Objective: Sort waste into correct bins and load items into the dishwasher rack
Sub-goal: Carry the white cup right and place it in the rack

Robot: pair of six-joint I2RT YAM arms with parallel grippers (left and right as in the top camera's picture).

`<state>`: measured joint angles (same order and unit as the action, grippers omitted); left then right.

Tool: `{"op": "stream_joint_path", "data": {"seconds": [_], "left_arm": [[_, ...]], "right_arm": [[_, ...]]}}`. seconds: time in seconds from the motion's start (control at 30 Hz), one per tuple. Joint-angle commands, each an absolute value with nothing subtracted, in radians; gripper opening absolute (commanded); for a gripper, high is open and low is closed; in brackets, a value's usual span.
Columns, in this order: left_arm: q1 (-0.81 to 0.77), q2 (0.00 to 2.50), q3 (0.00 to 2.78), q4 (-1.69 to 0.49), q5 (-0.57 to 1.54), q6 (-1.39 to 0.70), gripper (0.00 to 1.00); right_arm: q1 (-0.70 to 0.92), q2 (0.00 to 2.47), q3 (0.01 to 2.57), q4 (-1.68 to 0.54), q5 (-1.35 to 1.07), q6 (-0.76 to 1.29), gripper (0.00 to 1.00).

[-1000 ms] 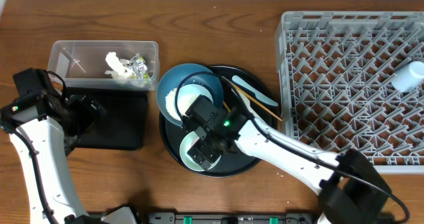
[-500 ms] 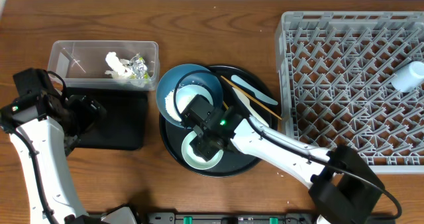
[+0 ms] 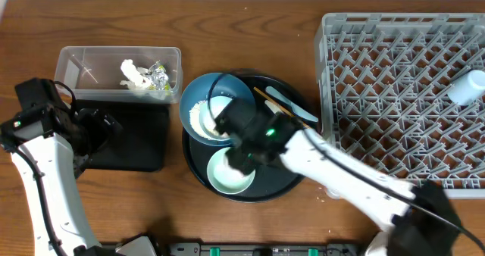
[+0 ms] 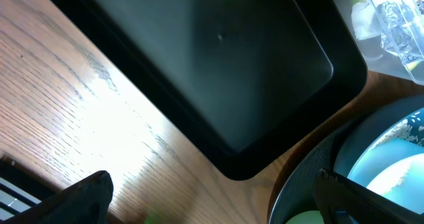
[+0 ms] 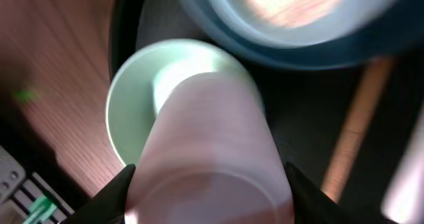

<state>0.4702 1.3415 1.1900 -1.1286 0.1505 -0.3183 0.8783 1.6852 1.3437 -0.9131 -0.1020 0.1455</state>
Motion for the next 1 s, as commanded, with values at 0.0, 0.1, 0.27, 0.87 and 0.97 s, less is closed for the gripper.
{"op": "stream_joint_path", "data": {"seconds": [0.0,0.1,0.27,0.87,0.97], "left_arm": [[0.475,1.339,1.195,-1.132,0.145,-0.331,0.98],[0.475,1.339,1.195,-1.132,0.145,-0.331,0.98],[0.475,1.339,1.195,-1.132,0.145,-0.331,0.98],[0.475,1.339,1.195,-1.132,0.145,-0.331,0.98],[0.475,1.339,1.195,-1.132,0.145,-0.331,0.98]], "right_arm": [[0.805,1.594,1.429,-0.965,-0.044,0.132,0.3],[0.727,1.541,1.475,-1.015,-0.009,0.133,0.31],[0.54,1.465,1.517,-1.06,0.101,0.133,0.31],[-0.404,1.474,1.523,-0.891,0.13,0.115,0.27],[-0.511,1.507,1.523,-0.863,0.131,0.137,0.26]]}}
